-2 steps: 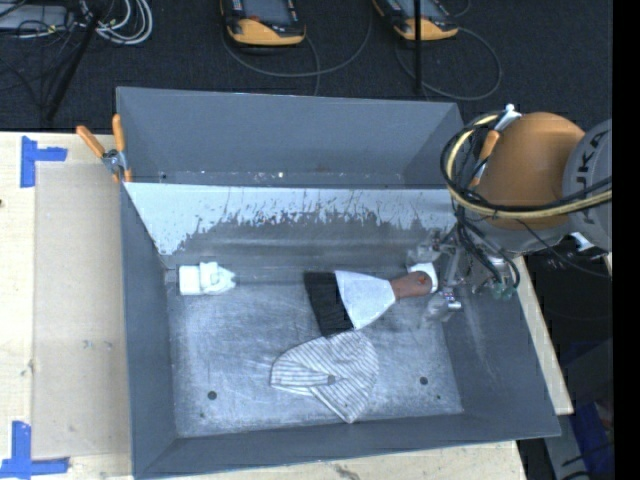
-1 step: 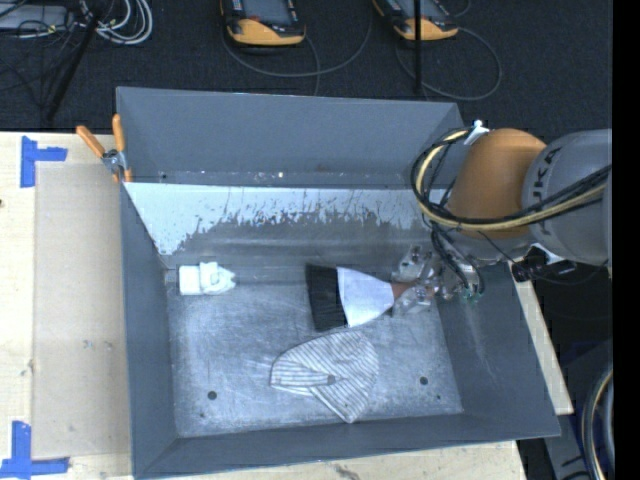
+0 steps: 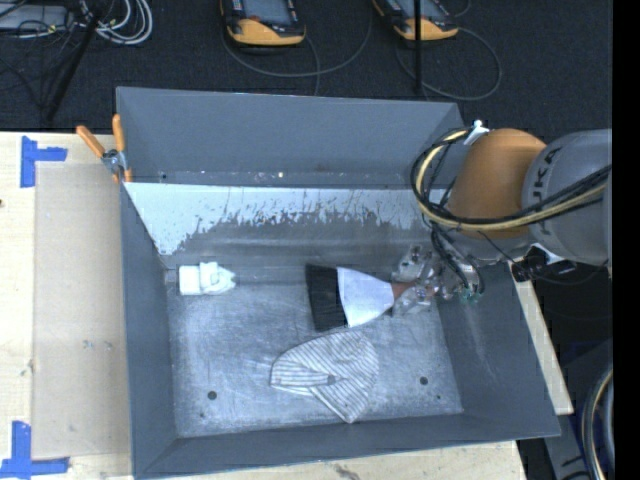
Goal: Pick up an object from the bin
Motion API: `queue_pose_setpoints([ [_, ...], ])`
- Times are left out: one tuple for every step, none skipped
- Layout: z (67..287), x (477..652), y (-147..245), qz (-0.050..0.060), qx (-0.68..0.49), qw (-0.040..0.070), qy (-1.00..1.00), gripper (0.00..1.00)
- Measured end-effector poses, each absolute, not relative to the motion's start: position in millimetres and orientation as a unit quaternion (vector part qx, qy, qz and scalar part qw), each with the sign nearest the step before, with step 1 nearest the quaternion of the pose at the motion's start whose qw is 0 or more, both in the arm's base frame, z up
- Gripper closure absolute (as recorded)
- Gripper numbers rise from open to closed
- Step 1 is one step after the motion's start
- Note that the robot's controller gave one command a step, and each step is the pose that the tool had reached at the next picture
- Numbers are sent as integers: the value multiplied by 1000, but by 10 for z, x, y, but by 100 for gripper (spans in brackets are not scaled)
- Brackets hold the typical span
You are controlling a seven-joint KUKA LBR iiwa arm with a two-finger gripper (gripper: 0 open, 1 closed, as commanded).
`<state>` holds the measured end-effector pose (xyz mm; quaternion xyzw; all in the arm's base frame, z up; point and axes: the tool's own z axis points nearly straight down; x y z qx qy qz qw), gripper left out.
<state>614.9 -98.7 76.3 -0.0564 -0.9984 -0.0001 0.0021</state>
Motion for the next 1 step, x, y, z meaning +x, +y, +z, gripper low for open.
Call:
queue_pose_setpoints([
  [2190,6109,-772,0,-50,-1,-999,100],
])
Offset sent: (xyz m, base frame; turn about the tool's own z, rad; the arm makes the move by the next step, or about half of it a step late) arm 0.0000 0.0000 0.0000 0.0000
